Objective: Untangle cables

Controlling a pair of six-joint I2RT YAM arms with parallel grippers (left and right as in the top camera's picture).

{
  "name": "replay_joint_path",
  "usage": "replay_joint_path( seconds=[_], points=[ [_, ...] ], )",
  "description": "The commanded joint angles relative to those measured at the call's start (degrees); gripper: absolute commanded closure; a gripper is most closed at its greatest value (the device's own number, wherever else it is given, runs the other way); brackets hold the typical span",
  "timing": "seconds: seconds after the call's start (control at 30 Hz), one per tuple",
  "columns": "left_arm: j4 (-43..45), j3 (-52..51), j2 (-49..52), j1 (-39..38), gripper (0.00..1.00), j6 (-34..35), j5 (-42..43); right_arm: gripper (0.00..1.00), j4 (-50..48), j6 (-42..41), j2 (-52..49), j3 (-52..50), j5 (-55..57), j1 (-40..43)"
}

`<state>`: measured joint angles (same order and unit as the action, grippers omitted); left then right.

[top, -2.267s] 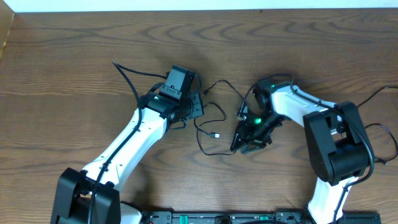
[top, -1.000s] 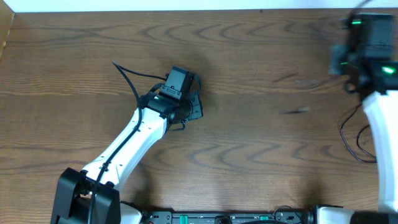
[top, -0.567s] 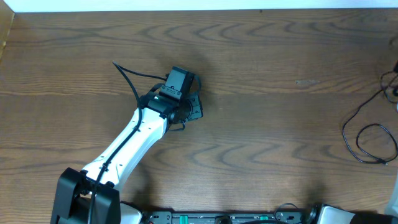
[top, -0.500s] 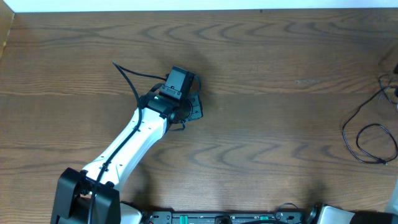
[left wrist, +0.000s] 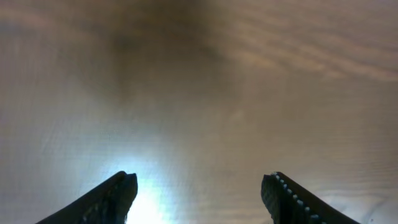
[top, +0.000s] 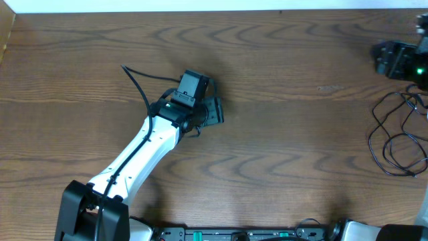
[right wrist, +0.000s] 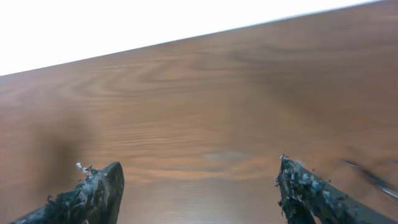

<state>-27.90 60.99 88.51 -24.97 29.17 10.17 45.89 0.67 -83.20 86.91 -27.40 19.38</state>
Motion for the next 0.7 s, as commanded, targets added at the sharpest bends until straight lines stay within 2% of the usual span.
replay_joint_path(
  seconds=[0.0,0.03,0.1,0.23,0.3,0.37,0.53,0.67],
  points=[
    [3.96,0.24,0.31,-0.02,0.29,-7.91,-0.37,0.19,0.2,0.31,-0.59,-0.72,-12.83,-3.54],
    [4.87,0.33,0.31,0.09,0.29,-9.09,-0.85,0.16,0.24,1.07,-0.72,-1.05,-12.59,-4.9],
    [5.7,0.72,0.31,0.63,0.28,-9.73,-3.43,0.01,0.5,3.87,-0.96,-1.88,-11.82,-7.43],
    [4.37,1.03,-0.15,3.39,0.23,-9.68,-5.73,0.01,4.02,4.94,-2.25,-2.95,5.79,-12.83],
    [1.36,1.14,-0.61,5.66,0.22,-9.66,-5.75,0.01,7.17,3.63,-3.85,-3.06,17.38,-15.1],
    [-2.56,1.31,-0.98,8.22,0.23,-9.42,-5.75,0.01,9.92,3.13,-5.46,-3.06,23.28,-16.44],
    [-16.33,1.4,-1.92,16.41,0.2,-4.85,-5.73,0.01,17.31,1.68,-9.9,-3.06,22.14,-17.55],
    [-27.43,1.4,-2.73,20.74,0.19,-4.35,-5.66,0.01,23.41,1.53,-12.83,-3.1,19.45,-17.55]
  ],
)
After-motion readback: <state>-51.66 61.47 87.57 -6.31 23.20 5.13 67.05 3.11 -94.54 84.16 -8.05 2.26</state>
